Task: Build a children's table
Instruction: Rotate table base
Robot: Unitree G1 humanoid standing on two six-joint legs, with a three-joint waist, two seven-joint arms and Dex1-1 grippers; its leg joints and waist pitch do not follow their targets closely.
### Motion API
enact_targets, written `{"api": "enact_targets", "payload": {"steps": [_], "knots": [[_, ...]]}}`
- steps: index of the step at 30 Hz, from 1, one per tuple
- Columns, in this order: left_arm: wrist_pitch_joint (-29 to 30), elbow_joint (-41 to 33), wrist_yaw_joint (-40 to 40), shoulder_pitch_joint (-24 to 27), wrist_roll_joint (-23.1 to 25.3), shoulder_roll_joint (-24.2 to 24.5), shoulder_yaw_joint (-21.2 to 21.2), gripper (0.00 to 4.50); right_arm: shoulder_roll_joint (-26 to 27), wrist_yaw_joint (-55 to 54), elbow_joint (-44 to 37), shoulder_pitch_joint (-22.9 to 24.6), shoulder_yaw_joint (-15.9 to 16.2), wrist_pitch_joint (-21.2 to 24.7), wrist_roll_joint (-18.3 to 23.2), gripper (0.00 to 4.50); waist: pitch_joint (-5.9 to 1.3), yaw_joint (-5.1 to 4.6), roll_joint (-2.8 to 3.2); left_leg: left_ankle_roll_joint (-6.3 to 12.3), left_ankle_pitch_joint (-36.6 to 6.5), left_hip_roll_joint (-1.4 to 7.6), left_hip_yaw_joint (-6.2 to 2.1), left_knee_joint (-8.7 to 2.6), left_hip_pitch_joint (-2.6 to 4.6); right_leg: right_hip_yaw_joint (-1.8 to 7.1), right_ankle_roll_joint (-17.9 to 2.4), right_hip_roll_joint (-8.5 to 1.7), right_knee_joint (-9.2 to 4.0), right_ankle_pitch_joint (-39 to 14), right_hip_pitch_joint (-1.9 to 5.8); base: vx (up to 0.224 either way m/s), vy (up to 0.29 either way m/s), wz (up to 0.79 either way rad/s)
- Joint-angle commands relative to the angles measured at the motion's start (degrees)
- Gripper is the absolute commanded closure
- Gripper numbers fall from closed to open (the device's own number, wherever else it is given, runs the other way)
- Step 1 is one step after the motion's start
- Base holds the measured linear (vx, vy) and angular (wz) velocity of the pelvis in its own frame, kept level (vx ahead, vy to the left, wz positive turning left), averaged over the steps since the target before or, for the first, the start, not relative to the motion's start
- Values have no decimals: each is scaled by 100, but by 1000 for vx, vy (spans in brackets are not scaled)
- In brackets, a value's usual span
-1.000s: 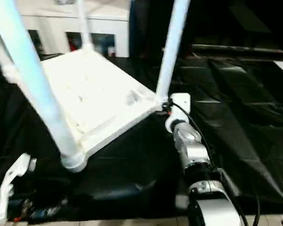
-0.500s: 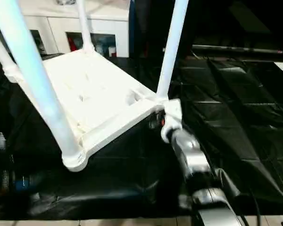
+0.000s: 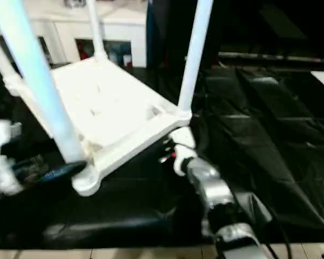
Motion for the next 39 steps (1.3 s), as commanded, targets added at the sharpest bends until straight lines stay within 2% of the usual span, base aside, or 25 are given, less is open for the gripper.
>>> {"api": "enact_targets", "payload": {"steps": [1,3,5,6,7,8,10,11,12,15,16,17,18,19,22,23,24,29,34,39], "knots": [[-32,-80,-117,-211,29,-92,-405,6,25,-9,121,-147,10,-55,-33,443,-323,5,86,-99,-1368,-98,95,-413,17,139,-1306,-128,-364,-804,251,0,0,0],[-58,-62,-143,-301,41,-146,-528,6,40,-18,163,-183,19,-69,-36,443,-340,8,68,-81,-1183,-101,95,-401,-1,141,-1301,-133,-344,-579,277,0,0,0],[-119,29,-215,-578,119,-344,-891,6,70,-28,267,-257,17,-99,-34,443,-348,2,36,-50,-1068,-107,105,-393,-2,138,-1318,-123,-335,-467,283,0,0,0],[-189,127,-250,-763,206,-513,-1123,6,66,-28,312,-287,1,-110,-38,443,-341,3,40,-45,-1048,-101,108,-391,-1,138,-1337,-129,-343,-437,280,0,0,0],[-189,127,-250,-763,206,-513,-1123,6,66,-28,312,-287,1,-110,-38,443,-341,2,37,-42,-1037,-110,111,-386,-3,139,-1333,-126,-344,-448,282,0,0,0],[-287,259,-273,-954,309,-708,-1345,6,52,-24,352,-317,-17,-124,-48,443,-343,4,25,-40,-1037,-106,111,-385,-9,141,-1330,-133,-345,-459,290,0,0,0],[-373,368,-274,-1071,398,-831,-1471,6,40,-14,363,-327,-24,-131,-58,443,-345,-1,15,-40,-1012,-103,108,-386,-23,142,-1316,-140,-341,-464,307,0,0,0],[-588,670,-263,-1338,594,-1070,-1722,6,12,10,394,-344,-54,-152,-82,443,-345,-15,48,-27,-1020,-108,113,-379,-11,146,-1313,-137,-351,-476,294,0,0,0],[-588,670,-263,-1338,594,-1070,-1722,6,12,10,394,-344,-54,-152,-82,443,-337,-18,25,-16,-1059,-111,117,-380,-9,142,-1305,-133,-384,-544,292,0,0,0],[-1058,1310,-89,-1765,1022,-1376,-2029,6,-37,-47,437,-351,-98,-201,-111,443,-350,-5,0,-13,-1072,-105,107,-377,-23,148,-1276,-156,-383,-641,322,0,0,0],[-1058,1310,-89,-1765,1022,-1376,-2029,6,-37,-47,437,-351,-98,-201,-111,443,-349,-14,57,-21,-1041,-112,97,-377,-36,145,-1276,-151,-377,-604,327,0,0,0],[-1320,1673,37,-1938,1273,-1484,-2124,6,-57,-60,439,-341,-115,-215,-102,443,-363,-28,17,17,-962,-114,105,-365,-34,145,-1314,-136,-373,-401,331,0,0,0],[-1360,1727,53,-1963,1308,-1499,-2138,6,-60,-61,440,-340,-118,-218,-101,443,-364,-19,21,33,-969,-119,113,-357,-19,143,-1315,-130,-380,-392,320,0,0,0],[-1515,2018,182,-2070,1488,-1603,-2209,6,-86,-62,426,-317,-139,-218,-101,443,-373,-21,14,45,-899,-114,102,-357,-41,143,-1348,-143,-352,-289,351,0,0,0],[-1774,2339,310,-2186,1703,-1754,-2311,6,-99,123,352,-267,-182,-249,-22,443,-375,-14,11,85,-879,-111,106,-350,-32,139,-1380,-145,-361,-268,343,0,0,0],[-1875,2486,356,-2245,1786,-1840,-2367,6,-99,232,307,-242,-179,-248,1,443,-366,-16,58,98,-987,-113,116,-346,-15,140,-1404,-137,-392,-325,319,0,0,0],[-1889,2499,355,-2251,1789,-1853,-2373,6,-98,238,304,-240,-174,-247,-2,443,-377,-13,34,109,-994,-106,106,-349,-23,140,-1450,-138,-368,-253,344,0,0,0],[-2050,2669,397,-2427,1750,-2345,-2575,6,-4,657,154,-112,-14,-228,57,443,-373,4,23,154,-1014,-90,101,-353,-35,135,-1559,-157,-368,-195,357,0,0,0],[-2047,2468,216,-2294,1699,-2553,-2841,6,90,860,84,-72,61,-207,90,443,-365,-19,24,186,-1112,-82,98,-357,-38,131,-1541,-161,-396,-431,347,0,0,0],[-2130,2468,276,-2195,1821,-2696,-2951,6,121,730,173,-97,21,-245,-33,443,-361,-9,22,198,-1071,-72,100,-363,-29,128,-1556,-157,-394,-368,336,0,0,0]]}}
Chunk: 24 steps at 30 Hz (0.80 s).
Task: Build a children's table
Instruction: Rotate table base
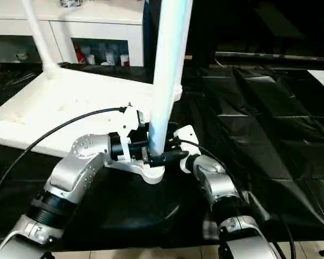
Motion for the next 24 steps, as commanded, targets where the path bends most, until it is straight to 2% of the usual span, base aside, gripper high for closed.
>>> {"api": "enact_targets", "payload": {"steps": [1,7,10,12,13,14,17,19,20,23,24], "knots": [[-106,-101,-30,-72,84,-363,-563,6,328,79,-85,-130,288,-91,-35,443,-366,34,26,192,-1085,-83,96,-360,-10,133,-1549,-164,-392,-385,339,0,0,0],[-288,390,387,-291,429,-326,-354,6,173,-149,66,-213,79,-145,-66,443,-338,32,26,125,-1328,-88,98,-379,5,135,-1444,-163,-446,-789,313,0,0,0],[-523,885,551,-479,516,-222,-63,6,-53,-8,-192,-136,-66,-85,20,443,-349,41,24,105,-1366,-105,95,-373,18,138,-1347,-158,-460,-899,316,0,0,0],[-479,820,224,-429,324,-63,75,6,-254,291,-517,9,-101,-16,98,443,-360,57,13,169,-1160,-99,91,-363,-9,143,-1405,-164,-421,-569,339,0,0,0],[-457,792,142,-411,267,-22,105,6,-304,369,-598,48,-103,6,118,443,-360,57,13,169,-1160,-99,91,-363,-9,143,-1405,-164,-421,-569,339,0,0,0],[-379,687,-133,-351,63,139,225,6,-500,650,-914,210,-107,69,193,443,-371,83,22,222,-1065,-102,93,-354,-6,143,-1431,-156,-398,-372,351,0,0,0],[-331,633,-325,-304,-78,290,325,6,-707,946,-1254,401,-132,142,324,443,-379,81,18,381,-870,-96,98,-345,-13,135,-1564,-148,-365,59,362,0,0,0],[-327,646,-567,-273,-118,497,325,6,-898,1134,-1518,552,-124,180,375,443,-365,86,28,393,-942,-108,99,-349,-7,127,-1562,-145,-388,-94,360,0,0,0],[-286,646,-736,-247,-127,649,307,6,-1021,1245,-1663,642,-143,208,416,443,-356,87,30,360,-1068,-94,105,-360,6,128,-1531,-149,-409,-342,348,0,0,0],[-224,790,-1112,-246,-16,1048,228,6,-1375,1552,-1953,825,-207,269,484,443,-337,86,43,289,-1207,-80,100,-378,16,132,-1477,-150,-425,-599,326,0,0,0],[-223,791,-1112,-246,-16,1049,228,6,-1376,1553,-1953,825,-207,270,484,443,-336,84,40,256,-1256,-85,103,-381,18,131,-1457,-149,-433,-690,326,0,0,0]]}}
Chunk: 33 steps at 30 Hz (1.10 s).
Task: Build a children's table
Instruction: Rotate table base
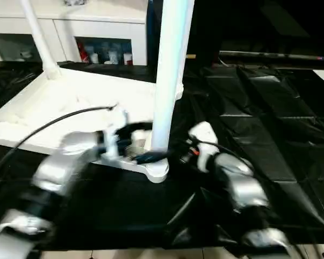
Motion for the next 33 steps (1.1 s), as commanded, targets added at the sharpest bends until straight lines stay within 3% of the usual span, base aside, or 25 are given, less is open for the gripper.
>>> {"api": "enact_targets", "payload": {"steps": [1,5,9,14,16,17,20,21,23,25,26,28,33], "knots": [[-36,116,-193,-53,184,125,-110,6,-164,214,-286,65,-96,97,67,443,-351,10,-2,240,-1270,-87,104,-379,8,138,-1434,-149,-416,-748,323,0,0,0],[-533,626,-384,-246,790,499,-468,6,-594,705,-895,323,22,389,157,443,-352,31,3,253,-1241,-90,92,-381,7,144,-1279,-143,-436,-818,333,0,0,0],[-1158,1181,-292,-538,1431,693,-815,53,-1022,1097,-1510,576,230,658,176,450,-366,65,14,260,-1105,-82,87,-376,4,143,-1306,-156,-419,-589,335,0,0,0],[-1596,1794,-62,-872,1872,694,-1008,91,-1308,1377,-2169,835,317,1033,312,450,-371,119,4,274,-1107,-74,83,-366,6,148,-1357,-173,-403,-502,350,0,0,0],[-1738,2001,32,-974,1974,683,-1043,116,-1351,1418,-2284,879,315,1110,343,450,-371,122,-3,263,-1063,-76,82,-367,-3,149,-1367,-180,-399,-478,348,0,0,0],[-1778,2058,47,-1003,1992,676,-1049,125,-1359,1428,-2312,889,312,1133,355,450,-368,107,59,232,-1126,-80,84,-364,5,146,-1381,-170,-421,-475,341,0,0,0],[-1931,2393,32,-1174,2103,622,-1096,147,-1383,1442,-2460,977,311,1205,393,450,-376,119,32,221,-1114,-91,81,-358,-5,146,-1416,-179,-415,-499,357,0,0,0],[-2012,2486,26,-1219,2158,620,-1121,161,-1398,1432,-2502,995,330,1228,401,450,-377,118,105,199,-1130,-87,71,-359,0,148,-1418,-183,-407,-498,354,0,0,0],[-2037,2558,-18,-1253,2180,617,-1141,170,-1410,1422,-2535,1012,347,1241,406,450,-386,108,60,190,-1131,-87,70,-357,-4,146,-1445,-179,-406,-425,366,0,0,0],[-2180,2798,-58,-1364,2292,616,-1192,179,-1443,1403,-2643,1060,364,1322,414,450,-379,115,64,209,-1114,-94,75,-355,-6,143,-1482,-169,-408,-363,366,0,0,0],[-2225,2925,-92,-1414,2330,619,-1212,185,-1458,1395,-2691,1081,365,1355,402,450,-385,119,121,196,-1116,-88,68,-355,5,144,-1489,-175,-400,-343,365,0,0,0],[-2324,3110,-113,-1481,2389,621,-1237,206,-1475,1390,-2751,1109,362,1395,387,450,-384,115,88,197,-1111,-91,68,-355,-3,144,-1479,-174,-402,-317,375,0,0,0],[-2466,3351,-85,-1558,2445,585,-1218,237,-1511,1394,-2821,1173,362,1424,389,450,-384,114,113,178,-1178,-86,69,-354,2,143,-1522,-182,-411,-390,370,0,0,0]]}}
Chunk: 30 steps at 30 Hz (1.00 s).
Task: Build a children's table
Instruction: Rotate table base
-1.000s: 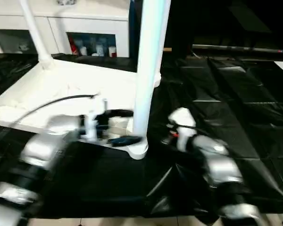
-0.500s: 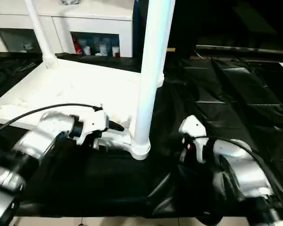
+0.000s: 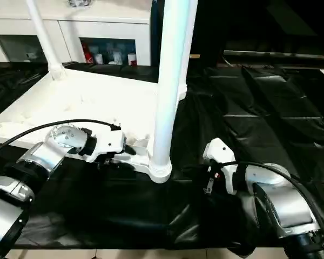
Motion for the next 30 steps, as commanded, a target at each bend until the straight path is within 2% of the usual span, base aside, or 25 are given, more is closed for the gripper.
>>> {"api": "enact_targets", "payload": {"steps": [1,6,10,15,25,27,30], "knots": [[-86,120,-47,-144,58,-21,-13,251,-108,0,-189,48,14,39,0,450,-379,27,12,176,-1184,-85,72,-349,6,147,-1527,-183,-390,-402,363,0,0,0],[-182,351,-114,-226,76,-89,26,305,-144,-17,-210,43,52,65,4,450,-381,28,15,194,-1155,-92,75,-343,4,147,-1537,-178,-391,-382,368,0,0,0],[-145,439,-266,-252,-40,-169,116,330,-149,-16,-201,32,69,60,-15,450,-380,34,13,205,-1139,-91,77,-343,0,149,-1555,-186,-391,-399,375,0,0,0],[173,380,-519,-210,-279,-306,237,367,-145,10,-224,36,120,50,-8,450,-380,49,15,237,-1114,-85,80,-343,0,147,-1581,-188,-389,-397,370,0,0,0],[248,496,-654,-102,12,-218,81,431,-164,223,-400,99,170,68,195,450,-384,25,14,281,-1072,-84,69,-348,-14,142,-1558,-190,-388,-321,385,0,0,0],[332,442,-620,-33,48,-195,65,437,-128,186,-390,86,178,52,207,450,-375,11,20,280,-1121,-83,72,-353,-9,142,-1552,-194,-403,-436,376,0,0,0],[833,266,-486,47,-29,-245,184,447,-17,96,-348,33,150,78,239,450,-371,-4,20,245,-1161,-81,73,-359,-6,146,-1548,-200,-405,-571,370,0,0,0]]}}
